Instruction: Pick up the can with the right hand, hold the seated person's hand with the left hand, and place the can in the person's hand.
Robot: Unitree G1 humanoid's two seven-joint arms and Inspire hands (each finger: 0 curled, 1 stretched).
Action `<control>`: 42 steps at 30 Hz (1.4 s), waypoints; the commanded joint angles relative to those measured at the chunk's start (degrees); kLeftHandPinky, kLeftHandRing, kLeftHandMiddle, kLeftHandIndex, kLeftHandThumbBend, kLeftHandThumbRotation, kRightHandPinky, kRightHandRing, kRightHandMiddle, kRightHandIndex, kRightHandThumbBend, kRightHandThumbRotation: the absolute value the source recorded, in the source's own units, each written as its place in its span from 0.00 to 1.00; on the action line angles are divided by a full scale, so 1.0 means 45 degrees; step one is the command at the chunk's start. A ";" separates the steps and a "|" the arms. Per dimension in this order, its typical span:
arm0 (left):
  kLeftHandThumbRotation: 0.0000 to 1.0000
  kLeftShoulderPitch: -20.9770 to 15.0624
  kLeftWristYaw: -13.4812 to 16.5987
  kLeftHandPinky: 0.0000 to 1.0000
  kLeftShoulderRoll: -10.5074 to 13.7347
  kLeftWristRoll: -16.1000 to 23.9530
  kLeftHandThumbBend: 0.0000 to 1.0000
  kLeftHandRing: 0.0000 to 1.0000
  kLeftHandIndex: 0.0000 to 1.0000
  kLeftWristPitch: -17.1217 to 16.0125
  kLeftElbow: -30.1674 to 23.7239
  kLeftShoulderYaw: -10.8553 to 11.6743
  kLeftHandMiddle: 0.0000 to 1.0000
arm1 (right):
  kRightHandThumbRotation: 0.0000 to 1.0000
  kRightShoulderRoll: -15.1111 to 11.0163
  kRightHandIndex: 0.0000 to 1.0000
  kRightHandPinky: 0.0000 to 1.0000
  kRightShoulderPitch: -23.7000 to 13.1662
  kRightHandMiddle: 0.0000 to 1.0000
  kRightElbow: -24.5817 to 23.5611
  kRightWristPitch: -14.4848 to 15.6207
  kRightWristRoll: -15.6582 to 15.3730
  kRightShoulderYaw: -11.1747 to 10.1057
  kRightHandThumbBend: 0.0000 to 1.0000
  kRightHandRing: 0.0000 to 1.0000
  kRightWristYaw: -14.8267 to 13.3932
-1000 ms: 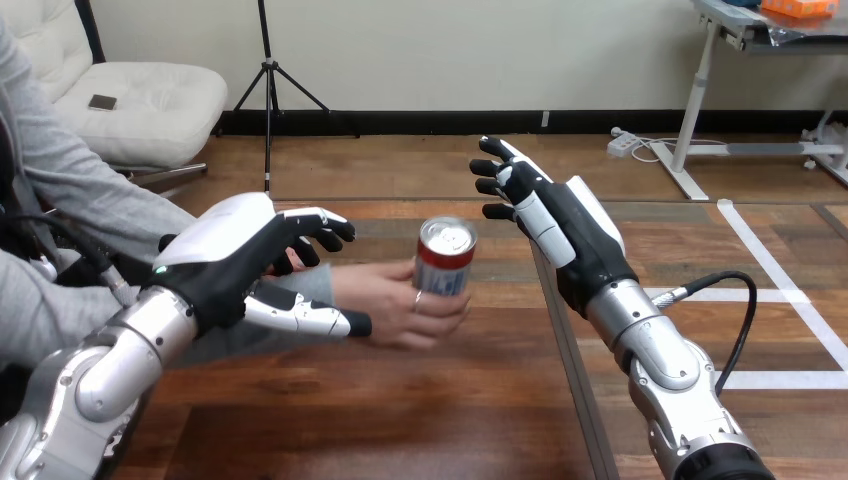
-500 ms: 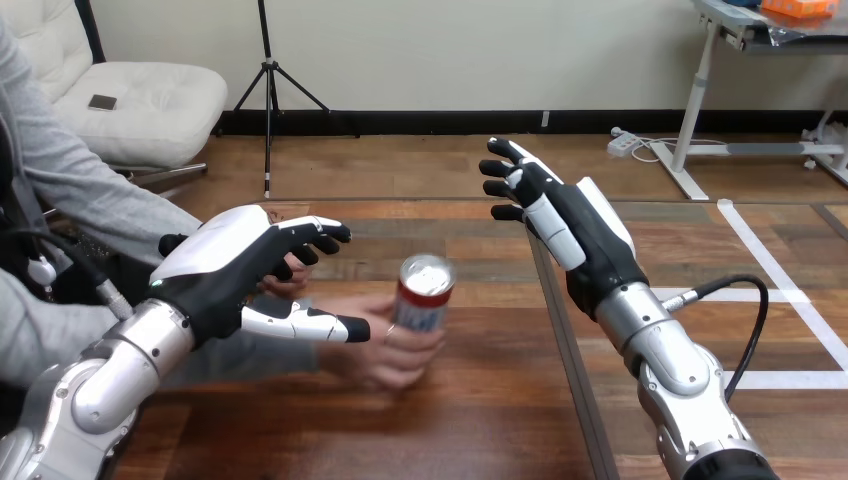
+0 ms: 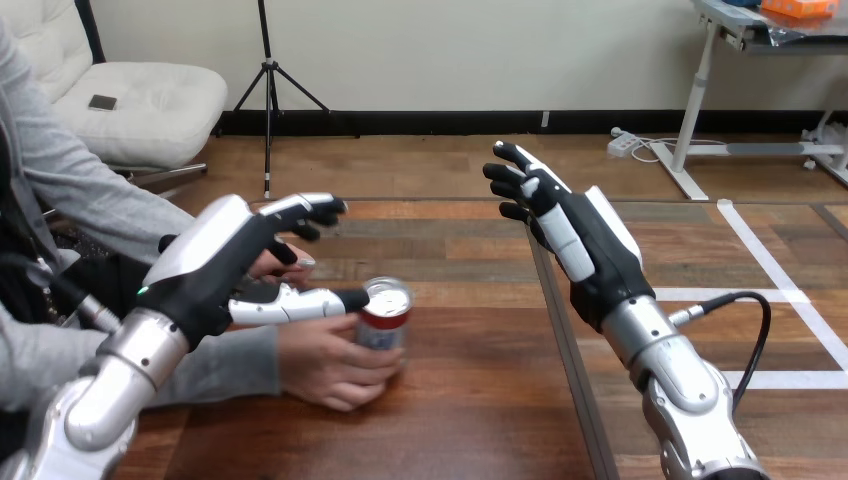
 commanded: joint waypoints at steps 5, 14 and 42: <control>0.89 0.0122 0.1508 0.62 -0.1103 -0.0828 0.70 0.76 0.80 -0.1977 0.1769 0.0784 0.80 | 1.00 -0.0018 0.94 0.92 0.0515 0.92 -0.0893 -0.0552 0.0725 -0.0410 1.00 0.93 0.0415; 0.93 0.0575 0.2295 0.64 -0.1769 -0.1035 0.66 0.75 0.80 -0.3309 0.2779 0.1015 0.79 | 1.00 0.0054 0.94 0.91 0.1434 0.93 -0.1293 -0.0759 0.0963 -0.0458 1.00 0.94 0.0641; 0.89 0.2024 -0.0065 0.82 -0.3229 -0.3819 0.51 0.86 0.85 -0.4989 0.4423 0.1323 0.86 | 1.00 0.0534 0.94 0.89 0.3606 0.93 -0.1465 -0.1639 0.1867 -0.0652 1.00 0.91 0.1454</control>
